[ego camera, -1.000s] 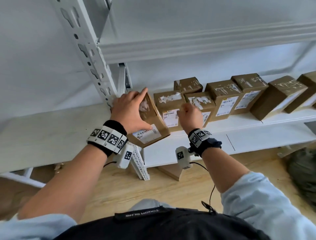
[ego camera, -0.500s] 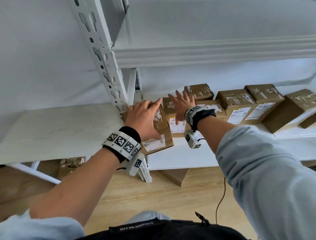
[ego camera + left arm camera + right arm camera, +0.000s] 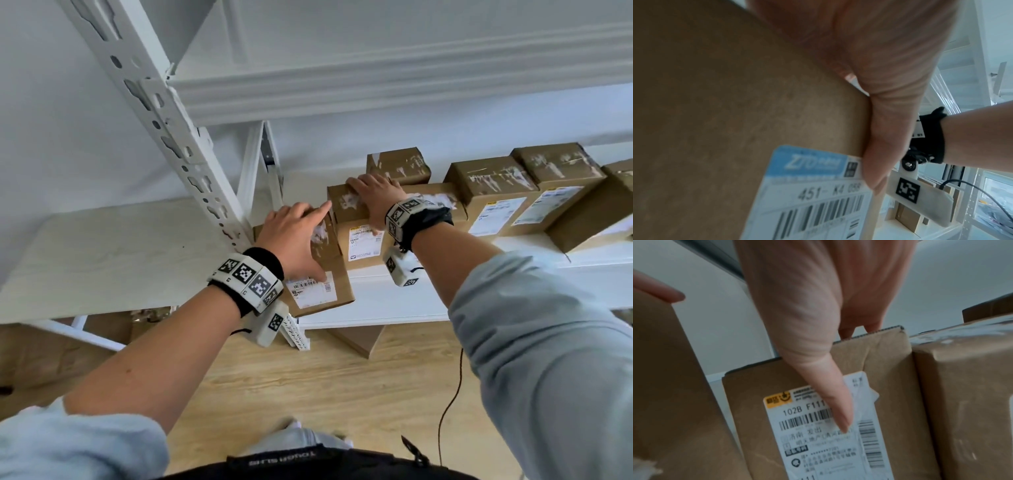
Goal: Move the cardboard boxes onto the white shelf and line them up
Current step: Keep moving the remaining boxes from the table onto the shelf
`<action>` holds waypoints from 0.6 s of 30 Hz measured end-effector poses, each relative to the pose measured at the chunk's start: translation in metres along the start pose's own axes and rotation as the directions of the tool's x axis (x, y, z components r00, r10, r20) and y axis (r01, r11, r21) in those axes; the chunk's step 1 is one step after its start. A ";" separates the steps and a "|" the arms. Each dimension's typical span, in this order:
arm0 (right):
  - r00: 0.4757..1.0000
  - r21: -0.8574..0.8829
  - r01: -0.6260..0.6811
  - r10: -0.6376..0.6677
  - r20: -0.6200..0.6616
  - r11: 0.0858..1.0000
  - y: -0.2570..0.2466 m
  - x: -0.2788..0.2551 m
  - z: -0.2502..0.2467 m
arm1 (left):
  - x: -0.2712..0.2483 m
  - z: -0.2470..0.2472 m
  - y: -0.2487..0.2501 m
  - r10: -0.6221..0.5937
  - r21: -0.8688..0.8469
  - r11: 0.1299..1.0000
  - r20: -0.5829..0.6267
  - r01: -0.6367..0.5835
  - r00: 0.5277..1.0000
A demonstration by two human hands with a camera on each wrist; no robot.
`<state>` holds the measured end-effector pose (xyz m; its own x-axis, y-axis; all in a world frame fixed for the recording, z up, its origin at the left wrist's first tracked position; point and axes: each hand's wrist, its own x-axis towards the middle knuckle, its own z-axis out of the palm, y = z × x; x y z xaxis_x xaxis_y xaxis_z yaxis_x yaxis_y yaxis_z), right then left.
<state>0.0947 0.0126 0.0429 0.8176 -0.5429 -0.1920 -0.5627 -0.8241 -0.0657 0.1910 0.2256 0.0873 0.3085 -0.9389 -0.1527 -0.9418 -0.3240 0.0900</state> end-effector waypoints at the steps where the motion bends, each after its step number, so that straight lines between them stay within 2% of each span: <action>1: 1.000 -0.002 0.011 -0.011 -0.001 1.000 0.001 0.001 0.000 | 0.002 0.000 0.001 0.000 0.005 1.000 0.006 0.000 1.000; 4: 0.999 -0.008 0.031 -0.031 -0.035 0.999 0.005 0.001 0.003 | 0.008 -0.008 -0.001 0.007 0.066 0.998 -0.014 -0.006 1.000; 8: 0.997 0.014 -0.005 0.006 -0.081 1.000 0.009 -0.004 0.005 | 0.026 -0.013 -0.009 -0.003 0.162 0.987 -0.124 0.023 0.992; 18: 0.992 0.064 -0.026 0.034 -0.124 0.998 0.001 -0.006 0.010 | 0.071 0.030 -0.026 0.009 0.078 0.997 -0.061 -0.004 0.998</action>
<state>0.0884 0.0166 0.0344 0.8070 -0.5862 -0.0713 -0.5903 -0.7977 -0.1232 0.2334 0.1710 0.0443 0.3079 -0.9470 -0.0918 -0.9505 -0.3104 0.0136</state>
